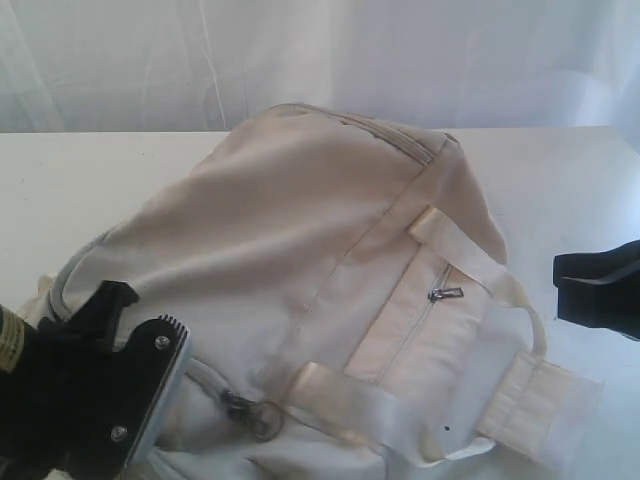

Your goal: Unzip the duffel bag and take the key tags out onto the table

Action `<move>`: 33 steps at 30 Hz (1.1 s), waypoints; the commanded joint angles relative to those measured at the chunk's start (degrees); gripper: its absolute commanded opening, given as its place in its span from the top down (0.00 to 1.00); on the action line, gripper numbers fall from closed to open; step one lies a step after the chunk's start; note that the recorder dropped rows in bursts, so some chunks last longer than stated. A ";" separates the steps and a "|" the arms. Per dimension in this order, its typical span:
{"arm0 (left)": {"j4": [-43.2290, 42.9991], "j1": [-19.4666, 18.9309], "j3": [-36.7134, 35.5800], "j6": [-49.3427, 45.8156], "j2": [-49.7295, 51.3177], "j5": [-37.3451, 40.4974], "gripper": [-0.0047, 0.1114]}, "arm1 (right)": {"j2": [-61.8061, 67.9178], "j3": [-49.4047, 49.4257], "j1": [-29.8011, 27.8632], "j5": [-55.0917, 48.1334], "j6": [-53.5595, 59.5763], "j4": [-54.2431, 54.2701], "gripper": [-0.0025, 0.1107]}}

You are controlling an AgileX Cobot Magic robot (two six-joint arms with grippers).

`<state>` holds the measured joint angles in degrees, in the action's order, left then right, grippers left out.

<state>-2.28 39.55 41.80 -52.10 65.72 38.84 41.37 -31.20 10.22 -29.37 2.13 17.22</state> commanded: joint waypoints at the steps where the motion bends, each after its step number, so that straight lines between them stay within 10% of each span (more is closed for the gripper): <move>1: -23.74 -0.26 -0.04 15.94 0.01 9.90 0.96 | 0.04 -0.21 0.06 0.22 0.64 0.02 0.98; 8: -38.66 -2.39 -0.04 28.43 0.01 12.64 0.89 | 0.04 -0.11 0.06 0.24 0.64 0.02 0.98; 16: -27.57 -2.39 -0.04 32.61 0.01 11.70 0.25 | 1.63 -0.22 0.06 2.53 3.85 -0.33 0.98; 21: -26.68 -2.25 2.48 45.30 -2.16 13.21 0.22 | 6.89 -6.07 0.06 4.33 4.81 -0.33 0.92; 29: -14.17 -2.25 9.90 57.69 -8.25 16.94 0.22 | 26.04 -24.38 0.06 -1.90 10.87 0.17 0.48; 33: -9.39 -2.25 8.60 57.02 -10.46 17.65 0.22 | 35.68 -29.17 0.06 -2.84 12.92 1.15 0.43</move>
<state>-15.06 37.36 51.34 4.20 56.99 54.79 71.79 -57.54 10.22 -31.07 13.01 18.05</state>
